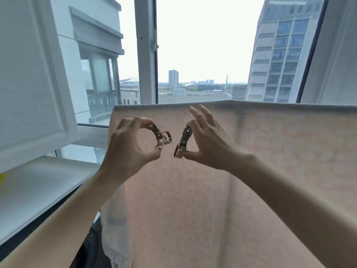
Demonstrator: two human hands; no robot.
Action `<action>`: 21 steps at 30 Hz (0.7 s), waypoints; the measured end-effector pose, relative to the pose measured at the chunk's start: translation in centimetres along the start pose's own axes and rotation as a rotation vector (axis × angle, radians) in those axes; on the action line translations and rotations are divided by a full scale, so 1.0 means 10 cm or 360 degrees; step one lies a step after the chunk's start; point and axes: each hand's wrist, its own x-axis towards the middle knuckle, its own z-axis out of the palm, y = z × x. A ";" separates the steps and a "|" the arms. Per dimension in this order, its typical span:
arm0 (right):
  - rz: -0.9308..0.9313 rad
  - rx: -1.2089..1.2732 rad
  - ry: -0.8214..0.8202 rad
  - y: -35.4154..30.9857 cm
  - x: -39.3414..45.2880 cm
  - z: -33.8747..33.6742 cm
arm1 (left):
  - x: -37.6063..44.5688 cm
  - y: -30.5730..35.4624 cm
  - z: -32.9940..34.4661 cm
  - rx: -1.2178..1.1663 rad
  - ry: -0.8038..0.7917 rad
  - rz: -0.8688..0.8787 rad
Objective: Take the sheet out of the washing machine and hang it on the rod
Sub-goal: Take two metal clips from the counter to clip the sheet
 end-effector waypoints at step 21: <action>0.0031 -0.0404 -0.0121 0.20 0.38 0.01 | 0.71 0.05 -0.06 0.0083 0.0147 0.0270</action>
